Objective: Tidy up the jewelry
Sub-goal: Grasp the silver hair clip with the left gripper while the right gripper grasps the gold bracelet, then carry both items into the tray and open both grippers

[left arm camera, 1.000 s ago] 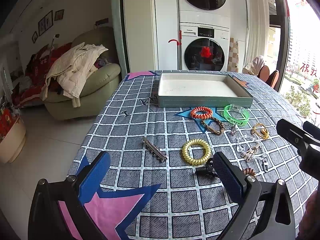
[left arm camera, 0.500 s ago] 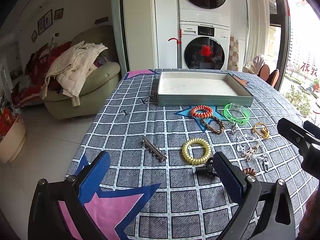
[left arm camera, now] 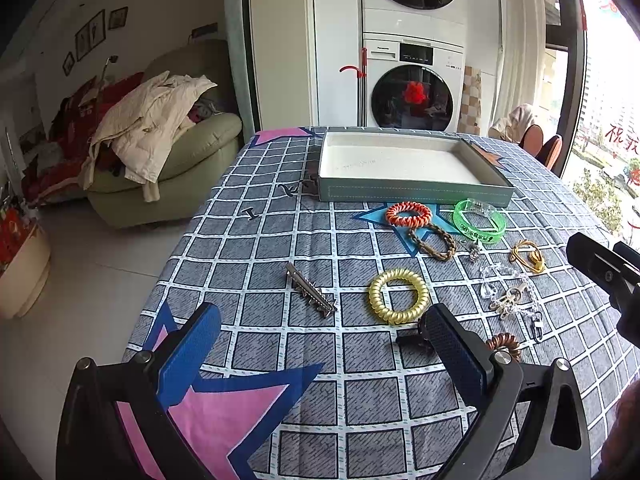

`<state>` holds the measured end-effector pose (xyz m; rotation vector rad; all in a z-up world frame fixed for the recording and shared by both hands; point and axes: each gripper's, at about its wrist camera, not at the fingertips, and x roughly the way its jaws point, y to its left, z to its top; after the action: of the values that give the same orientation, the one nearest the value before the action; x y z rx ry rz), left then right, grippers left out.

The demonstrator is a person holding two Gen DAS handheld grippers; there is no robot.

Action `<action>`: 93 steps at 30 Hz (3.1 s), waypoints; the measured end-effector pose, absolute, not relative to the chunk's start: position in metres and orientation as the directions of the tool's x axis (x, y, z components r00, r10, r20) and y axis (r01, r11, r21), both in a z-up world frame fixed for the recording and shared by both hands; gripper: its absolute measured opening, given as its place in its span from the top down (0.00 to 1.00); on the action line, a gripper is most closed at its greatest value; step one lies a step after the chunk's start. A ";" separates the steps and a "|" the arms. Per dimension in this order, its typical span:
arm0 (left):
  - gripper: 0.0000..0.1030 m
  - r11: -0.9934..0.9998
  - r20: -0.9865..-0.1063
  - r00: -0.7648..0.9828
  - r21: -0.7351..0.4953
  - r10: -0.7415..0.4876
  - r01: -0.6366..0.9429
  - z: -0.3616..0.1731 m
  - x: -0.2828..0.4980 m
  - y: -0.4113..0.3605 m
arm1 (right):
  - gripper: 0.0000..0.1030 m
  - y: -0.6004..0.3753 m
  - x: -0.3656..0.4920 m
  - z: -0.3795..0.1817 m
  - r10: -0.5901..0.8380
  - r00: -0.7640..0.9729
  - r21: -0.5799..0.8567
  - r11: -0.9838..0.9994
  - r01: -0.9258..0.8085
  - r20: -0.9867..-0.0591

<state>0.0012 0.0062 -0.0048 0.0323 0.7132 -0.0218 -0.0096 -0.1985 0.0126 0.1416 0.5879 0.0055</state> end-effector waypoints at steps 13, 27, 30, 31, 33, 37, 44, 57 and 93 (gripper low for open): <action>0.00 1.000 -0.759 0.650 0.017 0.022 -0.015 -0.025 0.055 0.032 | 0.00 -0.237 0.019 0.002 -0.003 0.752 0.127 0.985 0.115 -0.659; 0.00 0.998 -0.867 0.497 -0.051 -0.025 -0.038 -0.064 0.102 0.033 | 0.03 -0.285 0.088 -0.044 -0.059 0.560 0.071 0.976 0.208 -0.827; 0.00 0.998 -0.870 0.493 -0.052 -0.030 -0.032 -0.068 0.104 0.030 | 0.07 -0.283 0.095 -0.053 -0.063 0.541 0.053 0.979 0.196 -0.839; 0.00 0.998 -0.869 0.494 -0.051 -0.029 -0.031 -0.068 0.105 0.029 | 0.09 -0.282 0.098 -0.056 -0.061 0.533 0.051 0.980 0.194 -0.844; 0.00 0.998 -0.869 0.494 -0.049 -0.029 -0.027 -0.067 0.107 0.028 | 0.18 -0.279 0.099 -0.059 -0.072 0.529 0.034 0.981 0.188 -0.846; 0.00 0.999 -0.868 0.496 -0.047 -0.029 -0.023 -0.066 0.107 0.027 | 0.26 -0.272 0.100 -0.058 -0.072 0.534 0.015 0.987 0.158 -0.842; 0.03 0.999 -0.865 0.501 -0.041 -0.031 -0.007 -0.062 0.105 0.024 | 0.43 -0.262 0.100 -0.053 -0.054 0.532 0.017 0.992 0.128 -0.845; 0.65 0.986 -0.851 0.500 -0.108 -0.158 0.129 -0.048 0.099 0.011 | 0.76 -0.259 0.095 -0.039 0.021 0.549 0.089 0.991 0.097 -0.835; 0.65 0.967 -0.815 0.552 -0.040 -0.178 0.253 -0.026 0.321 -0.059 | 0.76 -0.245 0.302 -0.017 0.245 0.563 0.292 0.956 -0.007 -0.789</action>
<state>0.3211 -0.0587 -0.0257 0.0852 0.9532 -0.2550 0.3023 -0.2449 -0.0173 0.2691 0.9644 0.1507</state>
